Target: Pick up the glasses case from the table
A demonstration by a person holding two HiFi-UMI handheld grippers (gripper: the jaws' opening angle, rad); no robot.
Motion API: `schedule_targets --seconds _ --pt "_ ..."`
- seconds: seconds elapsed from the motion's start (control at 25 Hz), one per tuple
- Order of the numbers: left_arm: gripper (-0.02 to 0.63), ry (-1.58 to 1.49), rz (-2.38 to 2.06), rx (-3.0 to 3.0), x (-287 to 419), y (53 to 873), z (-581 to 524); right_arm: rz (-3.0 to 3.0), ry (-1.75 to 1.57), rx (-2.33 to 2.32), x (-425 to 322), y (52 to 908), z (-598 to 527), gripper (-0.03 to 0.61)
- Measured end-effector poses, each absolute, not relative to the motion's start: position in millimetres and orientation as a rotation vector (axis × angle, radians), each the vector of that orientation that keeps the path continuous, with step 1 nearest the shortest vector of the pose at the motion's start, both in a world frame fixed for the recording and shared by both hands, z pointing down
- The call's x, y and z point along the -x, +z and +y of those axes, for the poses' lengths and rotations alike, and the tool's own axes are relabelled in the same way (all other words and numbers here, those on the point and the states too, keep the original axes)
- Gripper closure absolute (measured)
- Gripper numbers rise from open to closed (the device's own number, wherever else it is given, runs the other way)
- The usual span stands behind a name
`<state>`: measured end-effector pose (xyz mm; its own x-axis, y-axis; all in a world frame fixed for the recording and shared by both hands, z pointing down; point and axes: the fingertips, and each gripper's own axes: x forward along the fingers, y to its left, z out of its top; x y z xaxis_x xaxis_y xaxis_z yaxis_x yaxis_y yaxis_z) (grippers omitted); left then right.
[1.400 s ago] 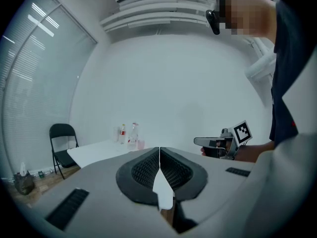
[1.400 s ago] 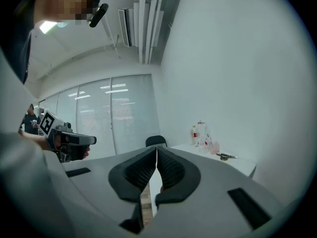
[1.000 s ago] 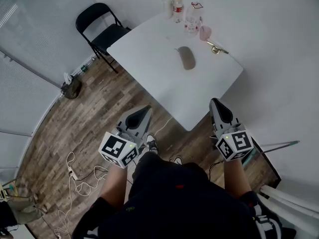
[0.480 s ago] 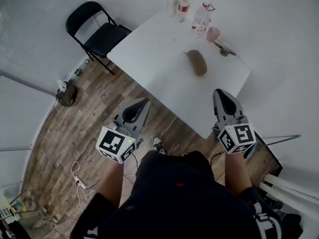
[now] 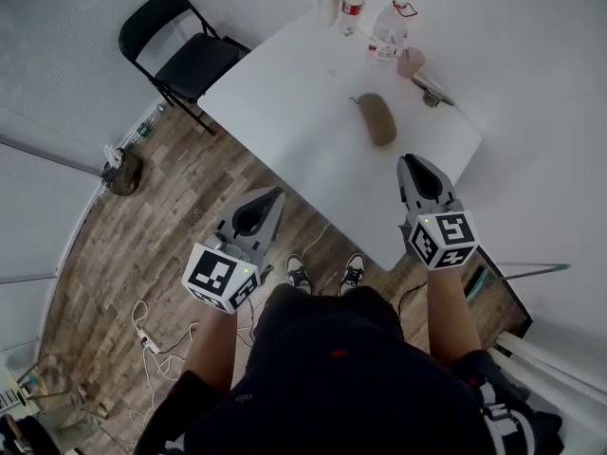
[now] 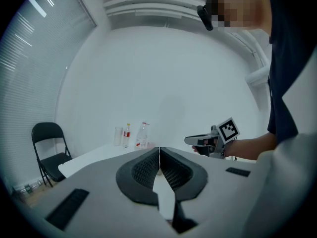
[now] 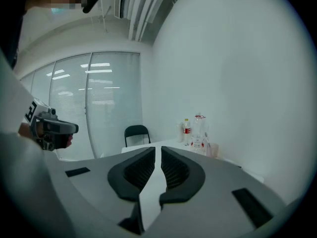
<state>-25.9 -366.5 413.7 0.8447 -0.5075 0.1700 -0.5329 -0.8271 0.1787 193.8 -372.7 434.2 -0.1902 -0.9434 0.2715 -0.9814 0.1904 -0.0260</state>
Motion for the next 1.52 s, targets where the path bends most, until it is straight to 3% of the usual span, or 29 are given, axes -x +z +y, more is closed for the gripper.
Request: schedule_targets --seconds 0.08,0.16,0.56,0.84,1.52 --pt "0.591 0.172 -0.818 -2.787 22.1 413.6 -367.9 -2.247 0.300 -1.795 -199.3 451.1 -387.9 0.535" --pt "0.591 0.165 -0.819 -2.781 15.9 414.5 -367.9 -2.230 0.320 -1.745 -208.2 469.9 -405.1 0.429" --pt "0.591 0.201 -0.818 -2.726 -6.1 436.1 -372.0 -1.976 0.568 -1.680 -261.3 593.6 -507.6 0.230" --pt "0.591 0.264 -0.879 -2.666 1.4 455.4 -379.7 -1.800 0.685 -1.599 -288.6 676.2 -552.8 0.213" --pt "0.591 0.261 -0.940 -2.592 17.3 472.4 -383.2 -1.753 0.893 -1.589 -292.4 726.1 -572.2 0.176"
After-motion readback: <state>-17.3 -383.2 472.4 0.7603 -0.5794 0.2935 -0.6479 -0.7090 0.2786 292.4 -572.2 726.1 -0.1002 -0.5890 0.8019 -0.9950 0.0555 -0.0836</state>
